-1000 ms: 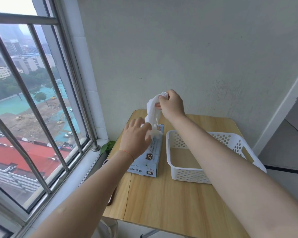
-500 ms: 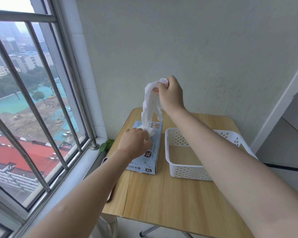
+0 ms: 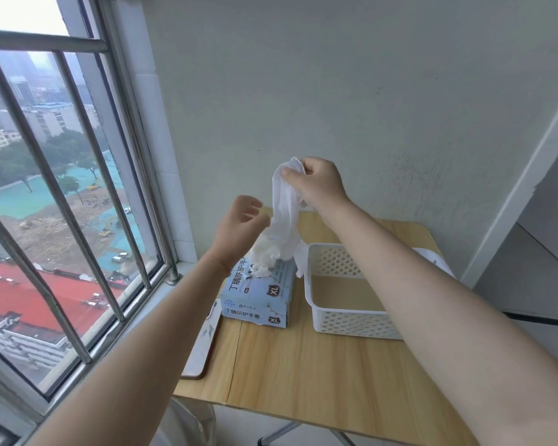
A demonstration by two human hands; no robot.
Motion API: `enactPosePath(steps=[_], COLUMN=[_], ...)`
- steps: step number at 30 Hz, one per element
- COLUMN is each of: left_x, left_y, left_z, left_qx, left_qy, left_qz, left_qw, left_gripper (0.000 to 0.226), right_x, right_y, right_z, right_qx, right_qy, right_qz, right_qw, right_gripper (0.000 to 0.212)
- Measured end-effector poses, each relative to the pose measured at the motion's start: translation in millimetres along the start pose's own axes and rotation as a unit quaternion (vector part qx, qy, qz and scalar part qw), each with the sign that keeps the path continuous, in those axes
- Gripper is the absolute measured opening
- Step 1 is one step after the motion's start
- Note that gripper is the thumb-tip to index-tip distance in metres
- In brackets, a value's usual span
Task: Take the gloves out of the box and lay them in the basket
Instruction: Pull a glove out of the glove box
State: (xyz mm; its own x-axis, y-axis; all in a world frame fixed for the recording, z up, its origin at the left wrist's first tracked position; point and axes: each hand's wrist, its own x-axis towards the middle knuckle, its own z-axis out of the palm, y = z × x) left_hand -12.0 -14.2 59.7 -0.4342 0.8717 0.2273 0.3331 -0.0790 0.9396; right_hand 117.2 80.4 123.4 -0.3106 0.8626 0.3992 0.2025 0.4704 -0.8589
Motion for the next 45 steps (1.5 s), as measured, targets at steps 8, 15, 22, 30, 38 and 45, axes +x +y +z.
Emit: enactPosePath(steps=[8, 15, 22, 30, 38, 45], left_x=[-13, -13, -15, -24, -20, -17], left_y=[28, 33, 47, 42, 25, 9], left_z=[24, 18, -2, 0, -9, -7], left_qx=[-0.025, -0.007, -0.188, -0.283, -0.299, -0.234], left_qy=[-0.011, -0.052, -0.118, -0.244, -0.252, -0.215], left_qz=[0.027, 0.022, -0.101, -0.149, -0.146, -0.169], left_qw=[0.999, 0.998, 0.970, 0.915, 0.909, 0.933], left_gripper=[0.054, 0.016, 0.015, 0.019, 0.018, 0.008], right_x=[-8, -10, -17, -29, -36, -34], right_y=[-4, 2, 11, 22, 39, 45], right_z=[-12, -27, -49, -39, -35, -44], right_qx=[-0.018, -0.024, -0.060, -0.001, 0.185, 0.134], right_qy=[-0.007, 0.010, -0.016, -0.227, -0.354, -0.354], right_qz=[0.022, 0.053, 0.122, 0.156, 0.250, 0.249], right_qw=[1.000, 0.998, 0.991, 0.961, 0.882, 0.891], right_gripper=[0.028, 0.043, 0.044, 0.041, 0.028, 0.008])
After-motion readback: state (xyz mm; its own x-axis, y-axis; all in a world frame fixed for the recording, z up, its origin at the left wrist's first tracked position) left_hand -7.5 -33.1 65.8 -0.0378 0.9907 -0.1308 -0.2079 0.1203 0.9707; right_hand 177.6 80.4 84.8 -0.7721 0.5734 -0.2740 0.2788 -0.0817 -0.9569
